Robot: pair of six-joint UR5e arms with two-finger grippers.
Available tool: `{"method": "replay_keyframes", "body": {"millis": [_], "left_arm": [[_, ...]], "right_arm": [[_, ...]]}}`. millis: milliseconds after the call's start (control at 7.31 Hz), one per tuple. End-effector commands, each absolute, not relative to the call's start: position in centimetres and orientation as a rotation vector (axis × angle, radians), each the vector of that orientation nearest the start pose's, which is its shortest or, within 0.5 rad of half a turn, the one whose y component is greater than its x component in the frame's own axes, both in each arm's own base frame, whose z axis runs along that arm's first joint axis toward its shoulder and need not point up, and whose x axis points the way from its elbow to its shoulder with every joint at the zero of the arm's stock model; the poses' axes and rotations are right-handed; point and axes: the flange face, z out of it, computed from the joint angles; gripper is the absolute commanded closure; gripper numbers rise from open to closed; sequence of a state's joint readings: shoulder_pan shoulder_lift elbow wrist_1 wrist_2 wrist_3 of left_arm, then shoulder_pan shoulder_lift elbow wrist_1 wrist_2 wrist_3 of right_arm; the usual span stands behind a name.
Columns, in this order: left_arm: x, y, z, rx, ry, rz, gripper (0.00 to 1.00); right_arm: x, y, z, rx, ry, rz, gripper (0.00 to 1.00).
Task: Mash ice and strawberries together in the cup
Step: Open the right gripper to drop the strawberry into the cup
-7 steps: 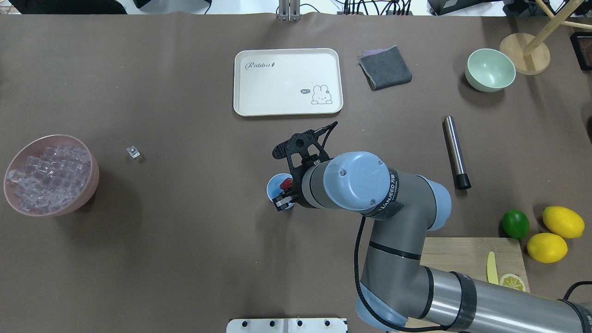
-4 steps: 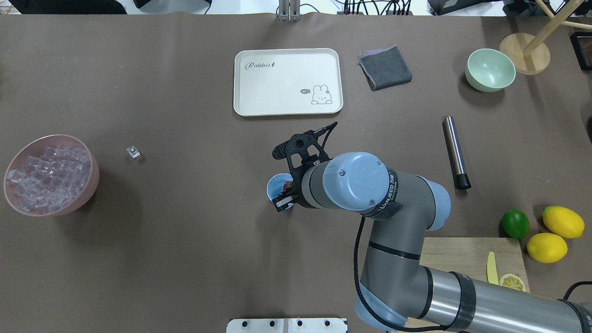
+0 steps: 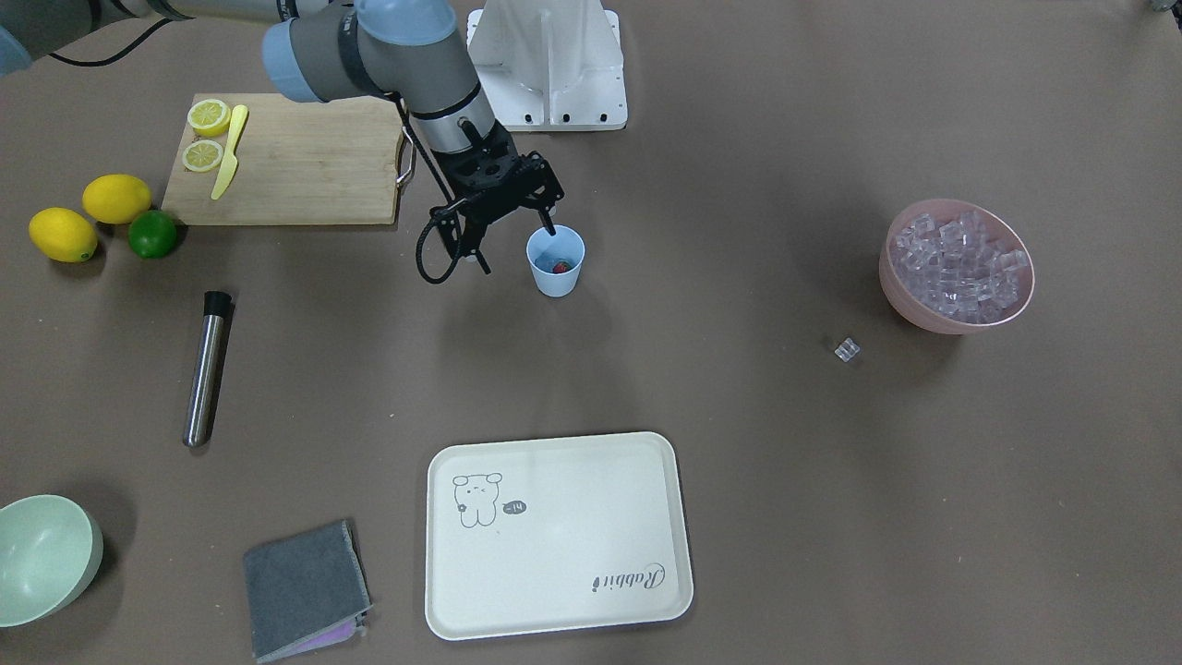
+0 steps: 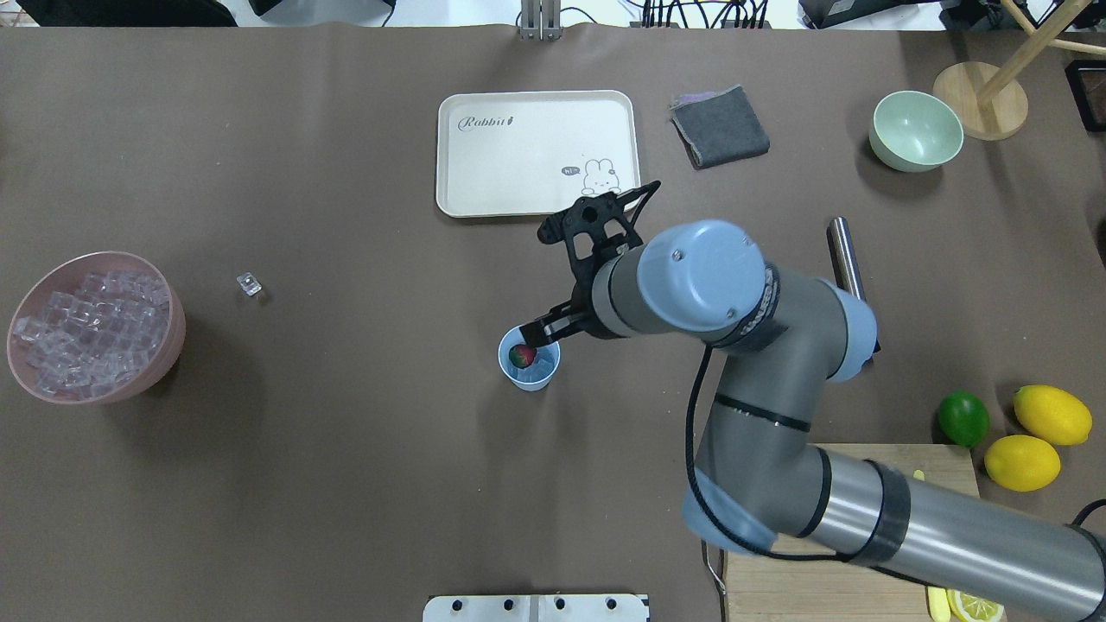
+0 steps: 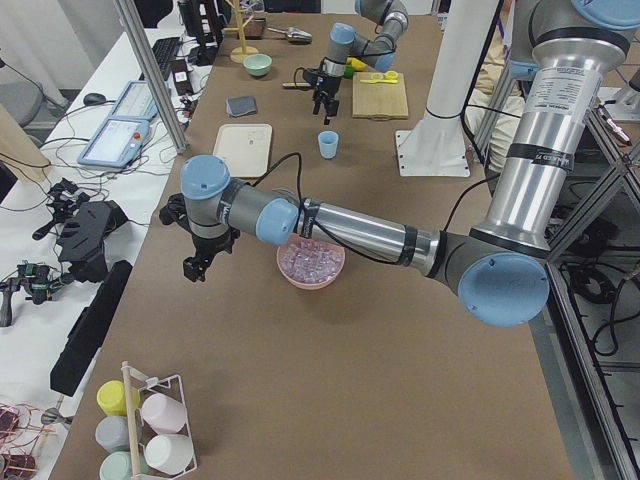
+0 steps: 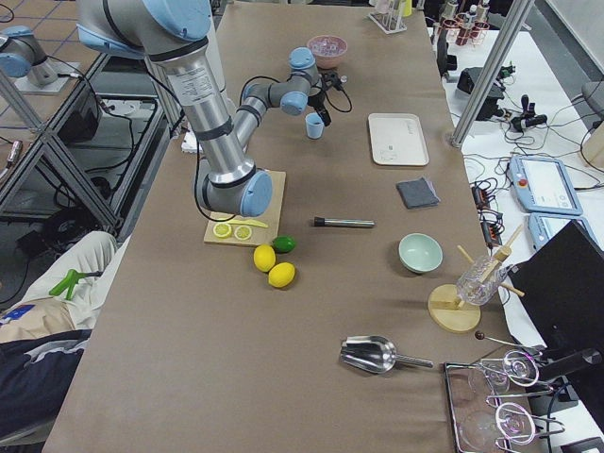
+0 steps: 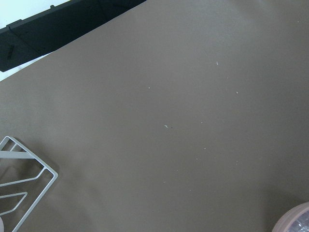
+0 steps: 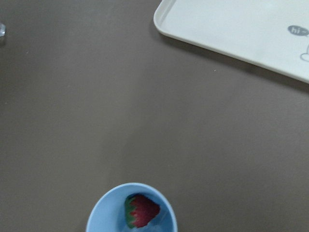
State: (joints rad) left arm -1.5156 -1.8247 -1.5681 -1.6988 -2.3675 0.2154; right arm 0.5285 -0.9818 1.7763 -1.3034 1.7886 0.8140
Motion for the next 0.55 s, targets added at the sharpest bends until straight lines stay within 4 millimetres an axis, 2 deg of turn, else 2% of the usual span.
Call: {"method": "replay_keyframes", "body": {"millis": [0, 137, 411], "left_arm": [[-3.0, -61.6, 48.6, 0.453, 0.756, 0.412, 0.03], [-3.0, -62.2, 47.9, 0.456, 0.754, 0.411, 0.03], [-2.9, -63.0, 46.6, 0.480, 0.752, 0.422, 0.03]], "right_arm": [[-41.3, -49.4, 24.7, 0.368, -0.968, -0.275, 0.00], [-37.9, -51.6, 27.1, 0.351, -0.940, -0.216, 0.00], [-29.4, -55.8, 30.0, 0.197, -0.923, -0.085, 0.00]]}}
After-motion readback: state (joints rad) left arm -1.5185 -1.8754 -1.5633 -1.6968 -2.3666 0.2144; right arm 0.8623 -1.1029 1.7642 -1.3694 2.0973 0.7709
